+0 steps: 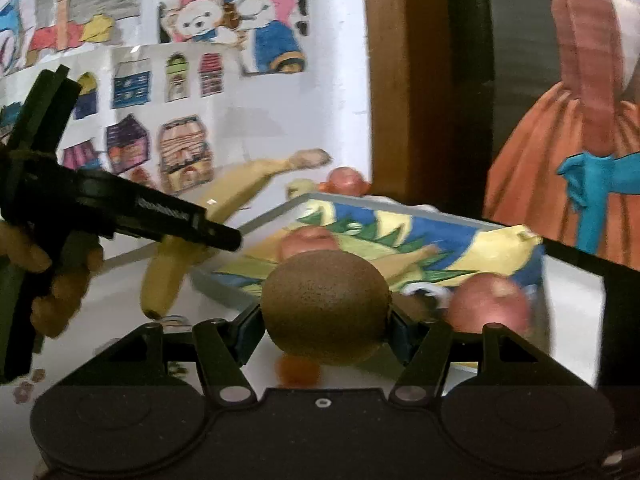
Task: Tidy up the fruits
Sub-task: 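Lift the banana with the left tool while the right tool carries the kiwi toward the tray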
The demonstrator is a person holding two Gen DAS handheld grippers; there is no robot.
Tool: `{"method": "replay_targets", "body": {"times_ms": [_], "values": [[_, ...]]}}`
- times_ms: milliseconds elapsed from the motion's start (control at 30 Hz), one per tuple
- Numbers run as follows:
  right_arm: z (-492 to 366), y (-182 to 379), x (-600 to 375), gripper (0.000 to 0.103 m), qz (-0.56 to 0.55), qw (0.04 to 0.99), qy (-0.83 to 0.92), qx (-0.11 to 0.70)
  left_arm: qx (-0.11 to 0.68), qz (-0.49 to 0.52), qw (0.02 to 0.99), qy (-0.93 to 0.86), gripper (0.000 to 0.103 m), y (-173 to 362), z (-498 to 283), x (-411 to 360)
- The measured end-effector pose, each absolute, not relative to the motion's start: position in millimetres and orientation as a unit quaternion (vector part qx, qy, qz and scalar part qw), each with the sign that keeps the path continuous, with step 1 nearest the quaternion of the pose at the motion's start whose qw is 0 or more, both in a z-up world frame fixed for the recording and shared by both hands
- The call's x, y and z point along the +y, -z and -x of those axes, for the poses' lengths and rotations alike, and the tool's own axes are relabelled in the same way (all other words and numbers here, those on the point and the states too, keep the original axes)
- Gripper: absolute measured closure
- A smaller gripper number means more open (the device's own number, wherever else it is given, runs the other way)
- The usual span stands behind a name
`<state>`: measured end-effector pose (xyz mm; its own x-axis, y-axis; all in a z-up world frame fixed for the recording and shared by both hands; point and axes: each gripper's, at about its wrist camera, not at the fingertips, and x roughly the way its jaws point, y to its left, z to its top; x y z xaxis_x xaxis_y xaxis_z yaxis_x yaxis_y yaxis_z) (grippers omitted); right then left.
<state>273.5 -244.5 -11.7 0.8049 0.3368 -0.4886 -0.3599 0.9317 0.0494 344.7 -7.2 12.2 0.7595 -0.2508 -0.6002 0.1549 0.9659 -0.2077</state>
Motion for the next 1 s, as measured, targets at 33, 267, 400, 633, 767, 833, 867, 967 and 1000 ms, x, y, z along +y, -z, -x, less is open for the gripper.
{"method": "replay_targets", "body": {"times_ms": [33, 267, 400, 633, 767, 833, 867, 967, 1000], "values": [[-275.8, 10.3, -249.4, 0.038, 0.025, 0.951, -0.179, 0.251, 0.327, 0.074, 0.936, 0.108, 0.062, -14.1, -347.9, -10.4], [-301.4, 7.7, -272.6, 0.038, 0.029, 0.957, -0.152, 0.246, 0.32, 0.097, 0.937, 0.098, 0.062, -16.3, -370.4, -22.2], [-315.5, 10.4, -274.0, 0.038, 0.021, 0.958, -0.147, 0.245, 0.318, 0.099, 0.939, 0.082, 0.062, -12.0, -381.2, -20.0], [-335.4, 17.1, -261.4, 0.038, 0.008, 0.956, -0.158, 0.246, 0.321, 0.1, 0.94, 0.05, 0.062, -1.7, -396.3, -9.5], [-348.1, 21.6, -254.6, 0.038, 0.009, 0.955, -0.158, 0.251, 0.323, 0.1, 0.94, 0.043, 0.062, 1.6, -402.2, -6.4], [-354.0, 24.1, -252.8, 0.038, 0.011, 0.954, -0.157, 0.255, 0.323, 0.102, 0.94, 0.041, 0.062, 3.5, -405.9, -5.7], [-357.1, 25.5, -251.6, 0.038, 0.014, 0.953, -0.157, 0.259, 0.324, 0.103, 0.94, 0.04, 0.062, 4.5, -407.1, -5.0], [-363.6, 29.1, -249.7, 0.038, 0.024, 0.951, -0.157, 0.266, 0.326, 0.106, 0.939, 0.036, 0.062, 8.6, -412.4, -4.6], [-365.6, 30.4, -249.5, 0.038, 0.027, 0.95, -0.158, 0.268, 0.327, 0.106, 0.938, 0.034, 0.062, 10.0, -413.8, -4.0]]}}
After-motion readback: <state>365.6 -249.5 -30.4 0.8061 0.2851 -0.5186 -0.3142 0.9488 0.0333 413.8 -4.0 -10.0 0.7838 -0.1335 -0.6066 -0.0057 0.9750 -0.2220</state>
